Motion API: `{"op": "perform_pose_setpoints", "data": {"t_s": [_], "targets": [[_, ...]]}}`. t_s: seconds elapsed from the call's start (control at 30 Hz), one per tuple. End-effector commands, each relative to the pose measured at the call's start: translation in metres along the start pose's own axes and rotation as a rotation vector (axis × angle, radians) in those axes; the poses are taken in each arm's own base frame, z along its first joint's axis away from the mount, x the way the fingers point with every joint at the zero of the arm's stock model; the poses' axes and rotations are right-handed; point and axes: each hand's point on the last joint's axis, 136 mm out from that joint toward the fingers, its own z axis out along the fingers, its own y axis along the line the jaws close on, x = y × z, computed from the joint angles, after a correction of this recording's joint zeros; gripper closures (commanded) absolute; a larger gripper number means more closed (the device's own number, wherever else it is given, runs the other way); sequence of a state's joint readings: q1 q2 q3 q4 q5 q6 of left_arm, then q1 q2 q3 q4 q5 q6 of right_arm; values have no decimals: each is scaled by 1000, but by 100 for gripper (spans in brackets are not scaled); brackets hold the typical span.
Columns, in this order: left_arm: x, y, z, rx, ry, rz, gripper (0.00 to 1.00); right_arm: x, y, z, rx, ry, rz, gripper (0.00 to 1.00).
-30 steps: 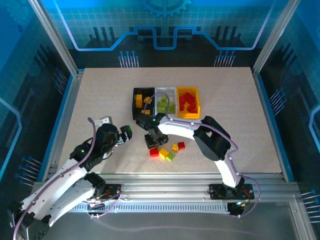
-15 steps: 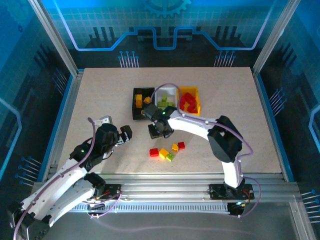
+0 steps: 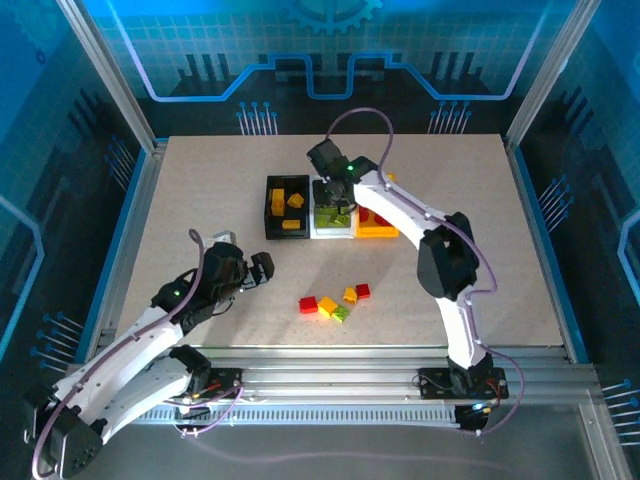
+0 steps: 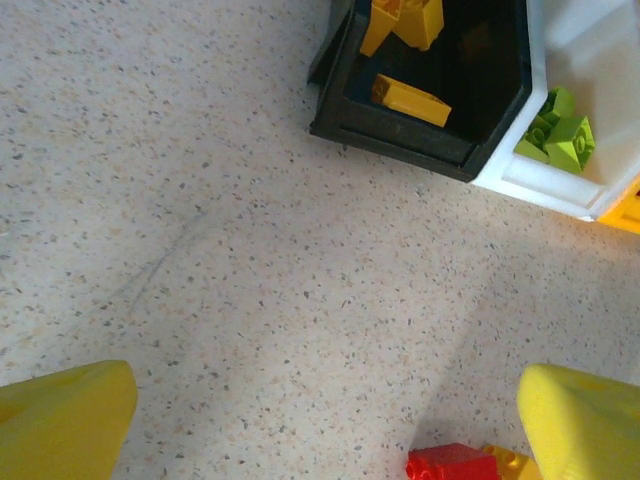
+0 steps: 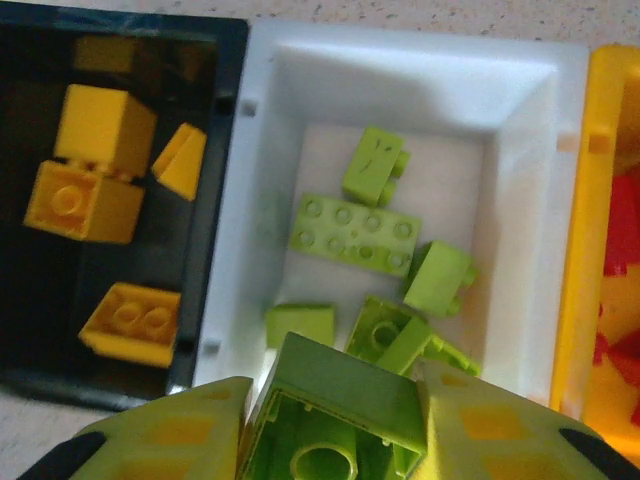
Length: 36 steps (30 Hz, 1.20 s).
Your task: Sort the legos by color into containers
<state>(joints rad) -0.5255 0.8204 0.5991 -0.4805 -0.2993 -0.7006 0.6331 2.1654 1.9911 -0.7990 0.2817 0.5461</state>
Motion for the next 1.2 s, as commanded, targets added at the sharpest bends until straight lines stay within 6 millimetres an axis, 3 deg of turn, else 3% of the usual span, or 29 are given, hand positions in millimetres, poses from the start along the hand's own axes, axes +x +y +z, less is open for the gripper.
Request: {"op": "perform_pose_setpoints", "data": {"t_s": [0.0,0.17,0.3,0.43,0.6,0.77,0.87,1.17], "targets": [[7,-7,6,40,40,15,1,1,-15,17,82,52,-27,60],[15,-14,15,58,89,34,1,-13,-12,20,58,38,-17,45],[20,-22,20,89,127,53,1,-25,-7,3,27,-5,-15,35],[30,-35,26,142,186,81,2,-26,-7,-19,-2,-40,-5,33],[61,-55,35,160,304,208,3,-4,-12,-42,-47,-59,20,33],[110,-73,49,137,441,376,6,25,-25,-50,-57,-46,43,32],[129,-79,54,113,470,459,8,35,-33,-55,-54,-42,53,32],[140,-58,65,-14,494,521,20,42,-47,-62,-55,-56,84,32]]}}
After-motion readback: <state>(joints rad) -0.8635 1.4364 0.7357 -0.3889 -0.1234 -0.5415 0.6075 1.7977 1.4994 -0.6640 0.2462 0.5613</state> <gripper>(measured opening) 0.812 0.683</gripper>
